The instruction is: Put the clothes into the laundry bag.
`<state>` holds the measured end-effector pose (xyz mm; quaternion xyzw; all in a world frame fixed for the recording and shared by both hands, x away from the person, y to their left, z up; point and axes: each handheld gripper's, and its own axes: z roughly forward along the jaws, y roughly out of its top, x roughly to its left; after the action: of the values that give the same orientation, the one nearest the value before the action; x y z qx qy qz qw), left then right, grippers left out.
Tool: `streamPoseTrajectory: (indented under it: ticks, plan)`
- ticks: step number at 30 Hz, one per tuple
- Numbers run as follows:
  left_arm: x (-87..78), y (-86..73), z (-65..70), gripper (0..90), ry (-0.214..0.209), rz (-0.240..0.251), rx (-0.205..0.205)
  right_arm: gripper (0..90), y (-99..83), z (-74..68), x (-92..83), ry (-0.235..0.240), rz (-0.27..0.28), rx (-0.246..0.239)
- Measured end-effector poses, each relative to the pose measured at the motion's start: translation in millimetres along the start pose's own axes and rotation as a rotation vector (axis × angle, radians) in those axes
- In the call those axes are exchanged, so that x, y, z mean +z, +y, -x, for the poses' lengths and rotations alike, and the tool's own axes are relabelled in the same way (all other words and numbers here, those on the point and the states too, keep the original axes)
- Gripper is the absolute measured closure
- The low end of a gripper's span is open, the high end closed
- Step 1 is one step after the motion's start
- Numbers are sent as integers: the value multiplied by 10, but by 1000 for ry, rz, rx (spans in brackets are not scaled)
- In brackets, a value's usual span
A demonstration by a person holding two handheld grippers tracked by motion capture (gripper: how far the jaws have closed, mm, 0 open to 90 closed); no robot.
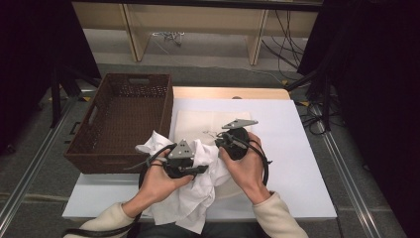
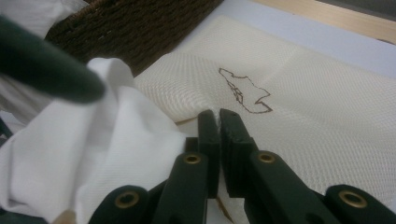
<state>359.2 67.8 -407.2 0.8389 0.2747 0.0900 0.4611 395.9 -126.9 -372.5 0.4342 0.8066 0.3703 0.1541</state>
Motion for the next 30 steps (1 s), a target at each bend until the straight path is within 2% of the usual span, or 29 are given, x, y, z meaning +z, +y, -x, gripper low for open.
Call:
streamPoseTrajectory:
  ticks: [2, 3, 5, 6, 8, 10, 12, 13, 15, 17, 20, 21, 22, 23, 25, 27, 28, 29, 30]
  plan:
    - [34, 21, -11, 787, 12, -1, 13, 887, 3, 5, -6, 3, 3, -14]
    - [55, 24, -10, 787, 19, -4, 6, 888, 2, -18, -15, 3, -1, 15]
    - [104, 30, -24, 787, 38, -14, 19, 888, 1, -15, -19, 7, 3, -16]
    - [124, 31, -43, 787, 47, -35, 40, 888, 4, -29, -21, 7, 7, -5]
    - [184, 18, -55, 787, 76, -46, 18, 888, 7, -39, -35, 13, 0, -7]
    - [234, 15, -82, 787, 88, -50, 32, 889, 6, -49, -30, 13, 7, -7]
    - [279, 9, -90, 787, 106, -58, 22, 889, 8, -49, -33, 11, 8, -13]
    - [297, 11, -107, 787, 114, -63, 41, 889, 8, -52, -32, 13, 7, -10]
    - [346, 1, -116, 786, 131, -73, 35, 889, 8, -52, -33, 12, 6, -12]
    - [393, -10, -117, 786, 141, -84, 32, 890, 4, -67, -29, 8, 12, 9]
    - [455, -17, -115, 782, 145, -99, 63, 890, 12, -80, -38, 15, 14, -3]
    - [482, -27, -113, 780, 150, -107, 56, 890, 12, -85, -36, 15, 15, 4]
    - [498, -27, -126, 778, 154, -110, 74, 890, 12, -85, -46, 19, 15, -2]
    - [519, -37, -119, 775, 156, -107, 53, 890, 11, -88, -39, 27, 24, 5]
    - [535, -37, -130, 764, 154, -110, 65, 890, 15, -77, -46, 28, 19, 5]
    - [538, -35, -141, 744, 157, -113, 79, 890, 14, -71, -44, 31, 21, 0]
    - [541, -46, -125, 727, 155, -101, 65, 890, 14, -66, -42, 33, 22, -4]
    - [530, -53, -123, 700, 155, -95, 71, 889, 11, -73, -40, 33, 23, 11]
    - [515, -63, -121, 661, 154, -85, 75, 890, 14, -57, -46, 17, 16, -2]
